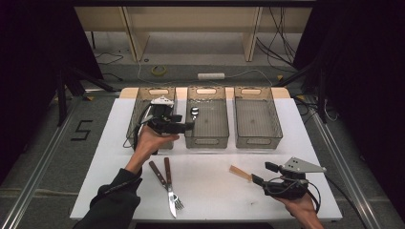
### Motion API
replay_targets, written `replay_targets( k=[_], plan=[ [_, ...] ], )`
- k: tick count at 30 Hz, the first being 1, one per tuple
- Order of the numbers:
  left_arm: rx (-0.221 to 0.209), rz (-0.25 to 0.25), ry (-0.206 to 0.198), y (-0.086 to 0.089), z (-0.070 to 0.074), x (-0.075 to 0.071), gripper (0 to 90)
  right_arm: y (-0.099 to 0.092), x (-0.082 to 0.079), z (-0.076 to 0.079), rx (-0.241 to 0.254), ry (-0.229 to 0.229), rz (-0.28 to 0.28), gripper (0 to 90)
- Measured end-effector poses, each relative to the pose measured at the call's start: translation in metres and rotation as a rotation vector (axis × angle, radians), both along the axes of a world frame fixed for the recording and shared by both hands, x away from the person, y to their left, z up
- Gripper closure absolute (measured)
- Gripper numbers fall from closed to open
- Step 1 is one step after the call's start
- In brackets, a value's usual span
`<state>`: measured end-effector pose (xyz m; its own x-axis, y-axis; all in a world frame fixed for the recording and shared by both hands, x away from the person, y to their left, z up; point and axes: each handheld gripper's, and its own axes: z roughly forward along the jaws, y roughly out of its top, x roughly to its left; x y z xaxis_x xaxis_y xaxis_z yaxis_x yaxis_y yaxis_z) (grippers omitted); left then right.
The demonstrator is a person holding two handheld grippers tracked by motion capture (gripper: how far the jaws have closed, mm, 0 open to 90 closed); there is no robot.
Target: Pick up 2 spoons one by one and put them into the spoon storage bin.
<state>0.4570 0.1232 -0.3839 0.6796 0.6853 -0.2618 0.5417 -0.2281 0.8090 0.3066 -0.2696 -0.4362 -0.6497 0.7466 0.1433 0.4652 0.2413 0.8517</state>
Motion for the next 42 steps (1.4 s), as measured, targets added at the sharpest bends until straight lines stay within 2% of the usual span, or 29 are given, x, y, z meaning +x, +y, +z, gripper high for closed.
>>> replay_targets(
  k=[10, 12, 15, 17, 23, 28, 33, 38, 42],
  plan=[
    [0.006, -0.032, -0.029, 0.012, -0.009, -0.026, 27.3, 0.006, 0.001, 0.002, -0.004, 0.015, 0.054, 28.7],
    [-0.004, -0.036, -0.035, 0.011, -0.010, -0.031, 27.1, 0.008, 0.002, 0.002, -0.013, 0.019, 0.066, 28.7],
    [-0.062, -0.049, -0.029, 0.010, -0.013, -0.039, 26.8, 0.011, 0.003, 0.002, -0.021, 0.025, 0.078, 28.6],
    [-0.065, -0.049, -0.045, 0.008, -0.014, -0.043, 26.6, 0.012, 0.005, 0.002, -0.033, 0.028, 0.087, 28.6],
    [-0.085, -0.075, -0.075, 0.012, -0.017, -0.055, 25.8, 0.017, 0.010, 0.003, -0.081, 0.033, 0.110, 28.6],
    [-0.094, -0.056, -0.103, 0.023, -0.020, -0.063, 25.6, 0.021, 0.017, 0.003, -0.130, 0.050, 0.129, 28.7],
    [-0.075, -0.038, -0.130, 0.034, -0.024, -0.074, 25.6, 0.022, 0.028, 0.005, -0.180, 0.087, 0.144, 29.5],
    [-0.105, -0.032, -0.110, 0.040, -0.030, -0.083, 25.4, 0.025, 0.039, 0.004, -0.257, 0.119, 0.148, 33.1],
    [-0.090, -0.036, -0.111, 0.041, -0.034, -0.089, 25.3, 0.031, 0.049, -0.001, -0.296, 0.155, 0.173, 36.1]
  ],
)
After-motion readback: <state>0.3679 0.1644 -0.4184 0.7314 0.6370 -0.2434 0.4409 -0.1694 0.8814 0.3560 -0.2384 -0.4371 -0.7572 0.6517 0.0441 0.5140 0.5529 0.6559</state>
